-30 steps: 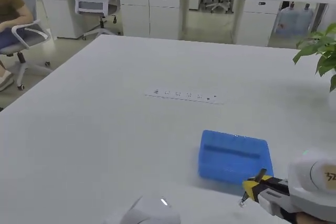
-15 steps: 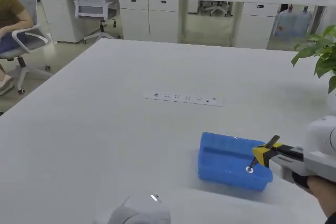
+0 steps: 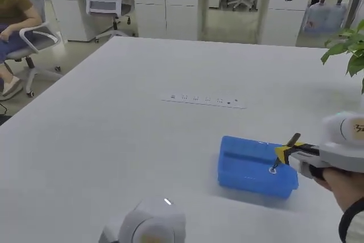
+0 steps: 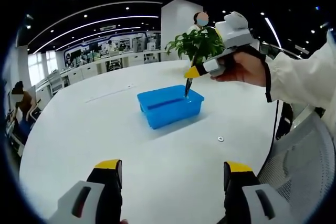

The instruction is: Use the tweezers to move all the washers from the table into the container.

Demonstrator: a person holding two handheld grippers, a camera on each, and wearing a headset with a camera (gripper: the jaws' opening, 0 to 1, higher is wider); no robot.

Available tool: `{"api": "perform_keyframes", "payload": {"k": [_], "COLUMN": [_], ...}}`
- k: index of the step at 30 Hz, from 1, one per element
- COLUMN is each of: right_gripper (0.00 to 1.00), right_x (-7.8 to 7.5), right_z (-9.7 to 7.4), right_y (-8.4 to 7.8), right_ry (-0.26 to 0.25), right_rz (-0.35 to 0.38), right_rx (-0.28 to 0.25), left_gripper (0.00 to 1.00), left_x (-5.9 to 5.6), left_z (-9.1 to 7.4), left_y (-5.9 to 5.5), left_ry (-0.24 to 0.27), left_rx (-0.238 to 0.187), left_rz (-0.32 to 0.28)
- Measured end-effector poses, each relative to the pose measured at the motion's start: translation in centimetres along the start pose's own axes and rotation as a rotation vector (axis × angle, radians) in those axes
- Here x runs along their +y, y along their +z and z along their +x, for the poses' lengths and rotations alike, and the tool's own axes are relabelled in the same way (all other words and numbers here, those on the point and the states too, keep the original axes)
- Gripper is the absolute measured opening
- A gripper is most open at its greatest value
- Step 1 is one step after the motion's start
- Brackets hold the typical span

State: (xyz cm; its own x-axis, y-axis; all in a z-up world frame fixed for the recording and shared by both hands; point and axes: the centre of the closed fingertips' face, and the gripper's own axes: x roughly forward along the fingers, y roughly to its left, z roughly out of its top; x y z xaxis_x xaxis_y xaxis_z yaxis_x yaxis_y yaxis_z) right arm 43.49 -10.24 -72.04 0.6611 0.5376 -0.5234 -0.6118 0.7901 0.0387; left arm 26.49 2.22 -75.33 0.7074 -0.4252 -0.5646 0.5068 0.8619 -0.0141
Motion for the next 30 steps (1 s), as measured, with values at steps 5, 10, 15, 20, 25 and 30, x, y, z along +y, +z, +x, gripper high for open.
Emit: {"api": "perform_keyframes", "payload": {"k": [5, 10, 15, 20, 25, 30], "right_gripper": [0.04, 0.04, 0.04, 0.04, 0.05, 0.05], "right_x": [0.3, 1.0, 0.8, 0.6, 0.1, 0.0], "right_z": [0.7, 1.2, 1.4, 1.5, 1.5, 0.1], "right_y": [-1.7, -3.4, -4.4, -4.8, -4.7, -2.9], "right_ry": [0.009, 0.007, 0.004, 0.004, -0.009, -0.013], "right_rz": [0.022, -0.014, -0.032, -0.035, -0.011, 0.01], "right_rx": [0.042, 0.093, 0.118, 0.125, 0.132, 0.072], "left_gripper": [0.8, 0.8, 0.8, 0.79, 0.79, 0.8], "left_x": [0.2, 0.4, 0.5, 0.4, 0.3, 0.2], "left_z": [0.0, 0.1, 0.2, 0.3, 0.4, 0.3], "left_y": [0.0, -0.2, -0.3, -0.4, -0.4, -0.2], "left_ry": [0.006, 0.012, 0.014, 0.014, 0.011, 0.006], "left_rx": [0.0, 0.007, 0.01, 0.017, 0.015, 0.01], "left_rz": [-0.011, -0.019, -0.017, -0.009, -0.008, -0.008]}}
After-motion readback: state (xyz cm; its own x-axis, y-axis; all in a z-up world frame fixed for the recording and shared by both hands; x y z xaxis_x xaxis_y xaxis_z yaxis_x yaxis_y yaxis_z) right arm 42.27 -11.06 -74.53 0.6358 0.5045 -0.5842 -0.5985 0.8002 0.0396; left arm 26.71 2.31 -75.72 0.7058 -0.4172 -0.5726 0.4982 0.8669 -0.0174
